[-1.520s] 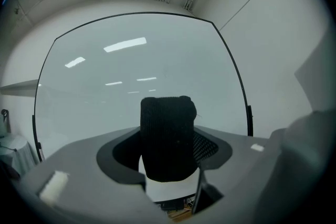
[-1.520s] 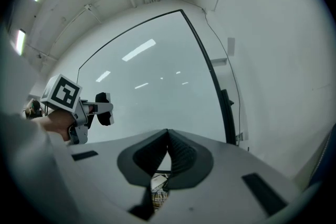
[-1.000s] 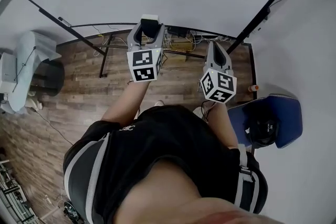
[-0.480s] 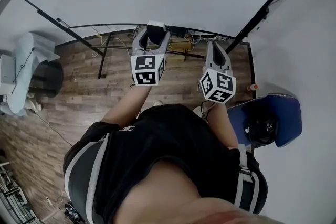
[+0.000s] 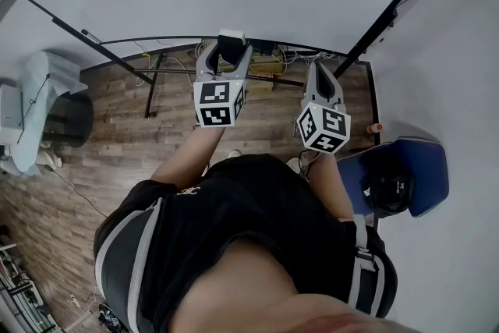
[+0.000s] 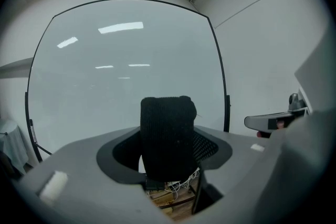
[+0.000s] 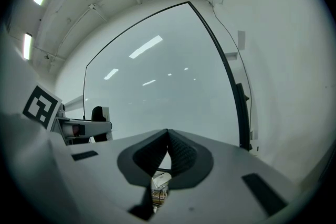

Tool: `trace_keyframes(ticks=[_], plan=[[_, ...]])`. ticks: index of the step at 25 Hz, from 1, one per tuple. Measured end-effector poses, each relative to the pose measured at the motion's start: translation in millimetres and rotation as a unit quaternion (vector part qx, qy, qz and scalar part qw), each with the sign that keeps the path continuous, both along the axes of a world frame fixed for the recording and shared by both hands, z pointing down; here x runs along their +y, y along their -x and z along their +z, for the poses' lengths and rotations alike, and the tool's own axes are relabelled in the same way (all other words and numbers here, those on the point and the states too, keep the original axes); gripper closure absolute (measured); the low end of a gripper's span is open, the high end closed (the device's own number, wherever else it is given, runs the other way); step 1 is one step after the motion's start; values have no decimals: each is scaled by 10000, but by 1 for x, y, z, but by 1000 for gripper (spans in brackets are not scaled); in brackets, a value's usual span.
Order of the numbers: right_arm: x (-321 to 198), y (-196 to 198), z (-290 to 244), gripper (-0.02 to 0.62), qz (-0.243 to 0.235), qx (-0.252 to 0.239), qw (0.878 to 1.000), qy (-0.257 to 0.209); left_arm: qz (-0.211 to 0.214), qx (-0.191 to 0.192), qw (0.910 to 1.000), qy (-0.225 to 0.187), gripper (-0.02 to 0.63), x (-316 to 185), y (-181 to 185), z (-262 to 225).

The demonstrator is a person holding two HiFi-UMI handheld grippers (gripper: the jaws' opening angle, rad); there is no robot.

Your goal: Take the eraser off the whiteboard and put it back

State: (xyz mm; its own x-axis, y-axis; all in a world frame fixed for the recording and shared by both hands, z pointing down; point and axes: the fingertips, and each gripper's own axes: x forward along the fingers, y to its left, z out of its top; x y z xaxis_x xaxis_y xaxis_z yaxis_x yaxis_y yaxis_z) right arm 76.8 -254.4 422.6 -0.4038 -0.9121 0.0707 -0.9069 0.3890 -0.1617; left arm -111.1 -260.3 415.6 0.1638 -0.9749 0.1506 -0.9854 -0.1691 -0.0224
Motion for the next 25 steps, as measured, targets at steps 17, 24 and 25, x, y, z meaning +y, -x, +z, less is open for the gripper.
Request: trace_keyframes(ticks=[17, 24, 25], plan=[[4, -38, -1, 589, 303, 20, 9995, -20, 468, -210, 9973, -522, 341, -53, -45, -59], [6, -81, 2, 589, 685, -7, 9977, -7, 713, -113, 9955, -612, 341, -80, -82, -73], [7, -87, 3, 589, 728, -14, 9973, 1, 692, -141, 9957, -594, 341, -84, -85, -71]])
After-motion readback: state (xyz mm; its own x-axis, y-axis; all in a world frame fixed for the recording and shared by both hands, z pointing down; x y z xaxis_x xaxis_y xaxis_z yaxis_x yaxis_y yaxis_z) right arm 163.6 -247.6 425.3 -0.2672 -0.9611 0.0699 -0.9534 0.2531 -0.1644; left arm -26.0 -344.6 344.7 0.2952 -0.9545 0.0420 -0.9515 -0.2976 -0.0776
